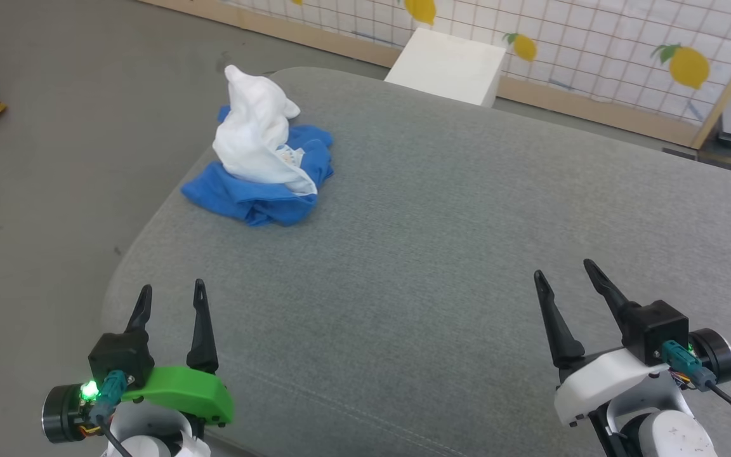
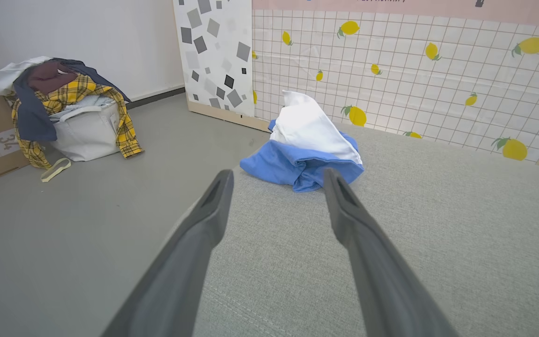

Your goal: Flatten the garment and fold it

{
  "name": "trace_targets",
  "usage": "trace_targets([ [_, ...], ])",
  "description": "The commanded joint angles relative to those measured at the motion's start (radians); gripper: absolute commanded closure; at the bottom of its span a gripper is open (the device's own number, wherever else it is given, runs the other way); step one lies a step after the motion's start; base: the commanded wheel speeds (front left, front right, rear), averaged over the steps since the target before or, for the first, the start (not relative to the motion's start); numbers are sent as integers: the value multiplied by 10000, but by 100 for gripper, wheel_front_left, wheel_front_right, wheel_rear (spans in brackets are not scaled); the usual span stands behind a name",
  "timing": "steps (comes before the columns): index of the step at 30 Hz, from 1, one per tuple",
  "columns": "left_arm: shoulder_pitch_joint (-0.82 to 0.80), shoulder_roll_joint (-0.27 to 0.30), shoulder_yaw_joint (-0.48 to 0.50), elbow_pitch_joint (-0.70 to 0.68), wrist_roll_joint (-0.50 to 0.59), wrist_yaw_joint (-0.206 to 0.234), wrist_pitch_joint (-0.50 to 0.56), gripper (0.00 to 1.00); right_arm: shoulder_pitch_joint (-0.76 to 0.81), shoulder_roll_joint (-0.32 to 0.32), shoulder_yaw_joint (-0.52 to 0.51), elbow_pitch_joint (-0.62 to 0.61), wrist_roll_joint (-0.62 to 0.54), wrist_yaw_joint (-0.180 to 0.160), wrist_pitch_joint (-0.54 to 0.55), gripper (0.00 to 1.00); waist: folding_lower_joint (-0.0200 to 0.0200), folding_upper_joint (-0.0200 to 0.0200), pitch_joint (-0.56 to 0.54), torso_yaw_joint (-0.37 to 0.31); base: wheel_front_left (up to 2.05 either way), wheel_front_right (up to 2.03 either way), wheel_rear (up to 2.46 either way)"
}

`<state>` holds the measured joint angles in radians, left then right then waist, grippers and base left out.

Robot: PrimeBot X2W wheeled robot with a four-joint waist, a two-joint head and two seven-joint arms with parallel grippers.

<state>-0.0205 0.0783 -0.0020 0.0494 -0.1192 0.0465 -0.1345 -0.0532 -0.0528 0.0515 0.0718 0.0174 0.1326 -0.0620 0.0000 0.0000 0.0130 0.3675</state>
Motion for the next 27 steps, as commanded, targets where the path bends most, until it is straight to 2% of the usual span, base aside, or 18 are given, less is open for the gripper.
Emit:
trace_targets([
  [1, 60, 60, 43, 19, -194, 78, -102, 0, -185, 13, 22, 54, 46, -10, -87, 0, 0, 0, 22, 154, 0, 0, 0],
  [27, 65, 49, 352, 245, -586, 209, -634, 0, -456, 19, 212, 292, 133, -14, -318, 0, 0, 0, 105, 1224, 0, 0, 0],
])
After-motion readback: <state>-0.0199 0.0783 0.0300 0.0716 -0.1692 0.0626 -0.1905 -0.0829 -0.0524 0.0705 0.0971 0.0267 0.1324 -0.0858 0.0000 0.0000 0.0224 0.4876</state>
